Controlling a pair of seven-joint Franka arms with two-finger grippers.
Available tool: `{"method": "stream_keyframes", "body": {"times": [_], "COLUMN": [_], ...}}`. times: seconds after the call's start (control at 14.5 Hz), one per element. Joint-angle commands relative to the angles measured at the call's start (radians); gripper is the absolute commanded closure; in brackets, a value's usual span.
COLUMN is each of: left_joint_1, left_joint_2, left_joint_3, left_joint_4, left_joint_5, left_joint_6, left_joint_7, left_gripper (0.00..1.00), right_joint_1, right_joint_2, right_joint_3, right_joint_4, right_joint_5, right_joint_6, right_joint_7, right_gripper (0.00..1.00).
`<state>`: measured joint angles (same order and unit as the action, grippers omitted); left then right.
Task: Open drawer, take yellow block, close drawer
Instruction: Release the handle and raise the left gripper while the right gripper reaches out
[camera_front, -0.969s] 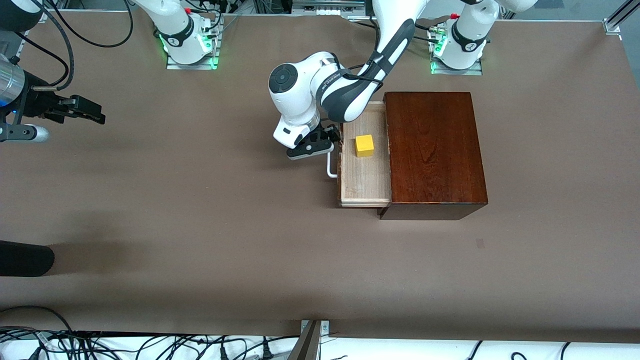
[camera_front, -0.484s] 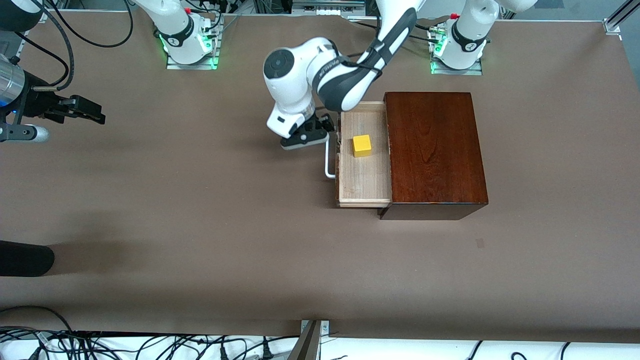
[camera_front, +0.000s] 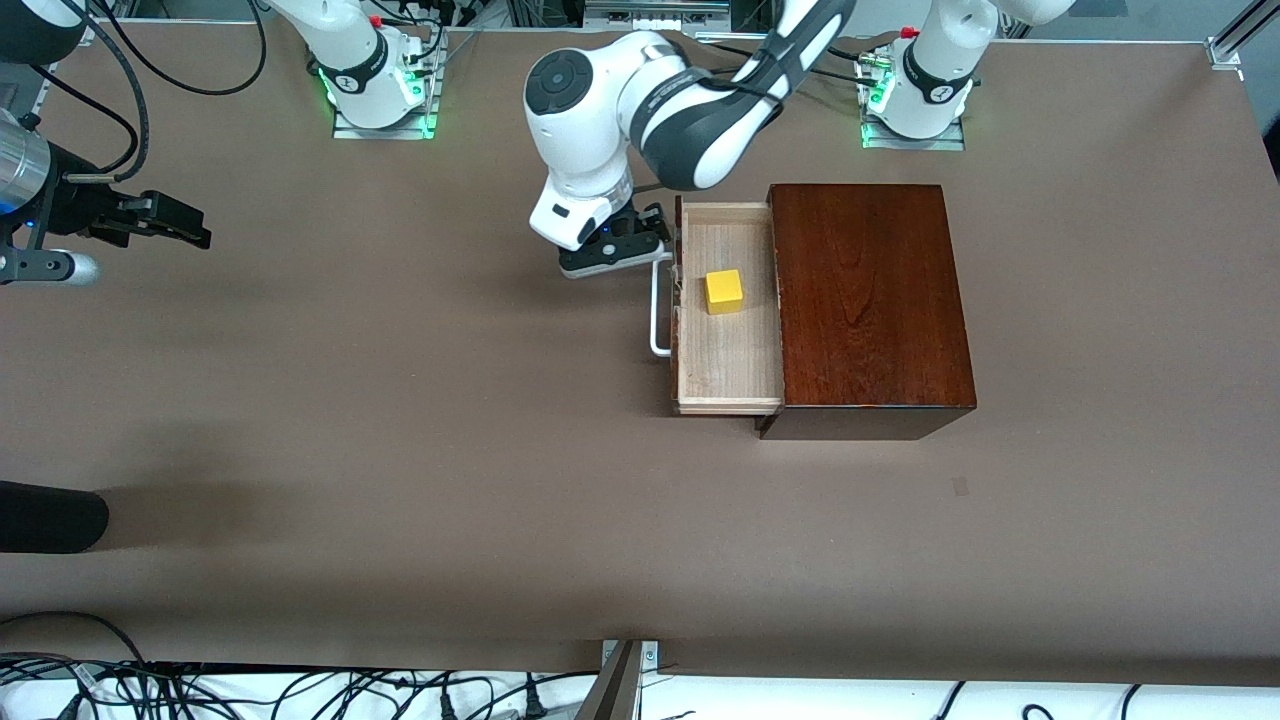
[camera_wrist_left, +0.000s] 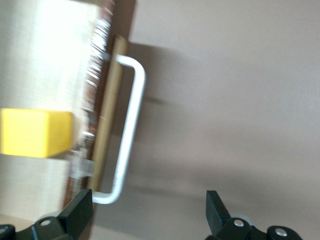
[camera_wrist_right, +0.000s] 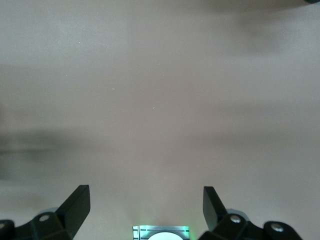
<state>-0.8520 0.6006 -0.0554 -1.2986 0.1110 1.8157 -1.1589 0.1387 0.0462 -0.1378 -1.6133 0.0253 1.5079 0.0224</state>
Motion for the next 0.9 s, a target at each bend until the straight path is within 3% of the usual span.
{"method": "stream_keyframes", "body": {"times": [0.0,0.28,0.48,0.83], "left_joint_1": [0.097,0.334,0.494,0.714], "left_joint_2": [-0.116,-0.283,-0.401,-0.565], "left_joint_3": [-0.024,-0.13,-0.162,-0.155], "left_joint_4": [-0.028,-0.129,-0.189,-0.269], "left_joint_5": [-0.031,-0.047,-0.075,-0.128], "left_joint_6": [-0.082,-0.125,-0.203,-0.306], "left_joint_7": [0.063,0.178,0.376,0.739], "left_gripper": [0.0,0.0,0.0,0.0], "right_joint_1": [0.001,0.002,0.002,0.002], "right_joint_2": [0.003,0.003,-0.012,-0.028], "right_joint_3": [0.003,0.011,0.032,0.2], "right_joint_4": [0.001,0.001,0.003,0.03], "right_joint_5": [-0.001,0.005,0.09,0.116], "right_joint_6": [0.002,-0.005,-0.037,-0.064], "right_joint_7": [-0.004,0.008,0.156,0.449], "right_gripper": [0.0,0.0,0.0,0.0]}}
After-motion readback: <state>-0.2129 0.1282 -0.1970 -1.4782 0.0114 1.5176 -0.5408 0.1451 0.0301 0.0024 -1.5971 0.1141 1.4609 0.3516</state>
